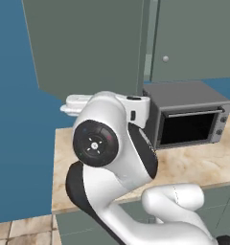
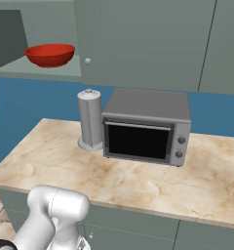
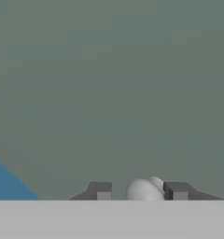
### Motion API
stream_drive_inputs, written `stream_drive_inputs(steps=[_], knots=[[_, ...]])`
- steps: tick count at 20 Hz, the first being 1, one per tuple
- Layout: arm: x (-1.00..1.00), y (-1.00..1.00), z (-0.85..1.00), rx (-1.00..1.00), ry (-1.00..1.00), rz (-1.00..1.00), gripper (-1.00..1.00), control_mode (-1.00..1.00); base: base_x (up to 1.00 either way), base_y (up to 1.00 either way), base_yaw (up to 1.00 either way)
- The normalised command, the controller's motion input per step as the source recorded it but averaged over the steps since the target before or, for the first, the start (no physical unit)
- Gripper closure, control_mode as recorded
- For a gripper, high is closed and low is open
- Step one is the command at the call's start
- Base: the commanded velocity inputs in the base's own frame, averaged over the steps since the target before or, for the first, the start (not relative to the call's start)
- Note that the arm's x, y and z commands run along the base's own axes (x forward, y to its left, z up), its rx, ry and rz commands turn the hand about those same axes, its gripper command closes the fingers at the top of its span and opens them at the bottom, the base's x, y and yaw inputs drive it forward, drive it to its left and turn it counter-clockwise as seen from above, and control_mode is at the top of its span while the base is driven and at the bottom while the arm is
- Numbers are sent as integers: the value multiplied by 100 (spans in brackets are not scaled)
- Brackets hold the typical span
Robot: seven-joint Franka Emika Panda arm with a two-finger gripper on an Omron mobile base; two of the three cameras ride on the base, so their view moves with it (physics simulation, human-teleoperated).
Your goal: Move the bowls from the cabinet to the plates on the dining table.
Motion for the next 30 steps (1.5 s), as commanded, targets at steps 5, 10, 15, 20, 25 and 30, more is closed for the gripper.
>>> stream_drive_inputs(steps=[5,10,15,20,25,30], knots=[[-3,13,0,0,0,0,100,-100,0,0,0],[0,2,0,0,0,0,-100,-100,0,0,0],[-18,0,0,0,0,0,-100,-100,0,0,0],[-81,0,10,0,0,0,-100,-100,0,0,0],[-77,-14,20,0,0,1,-100,-100,0,0,0],[-39,-62,13,0,2,0,-100,-100,0,0,0]])
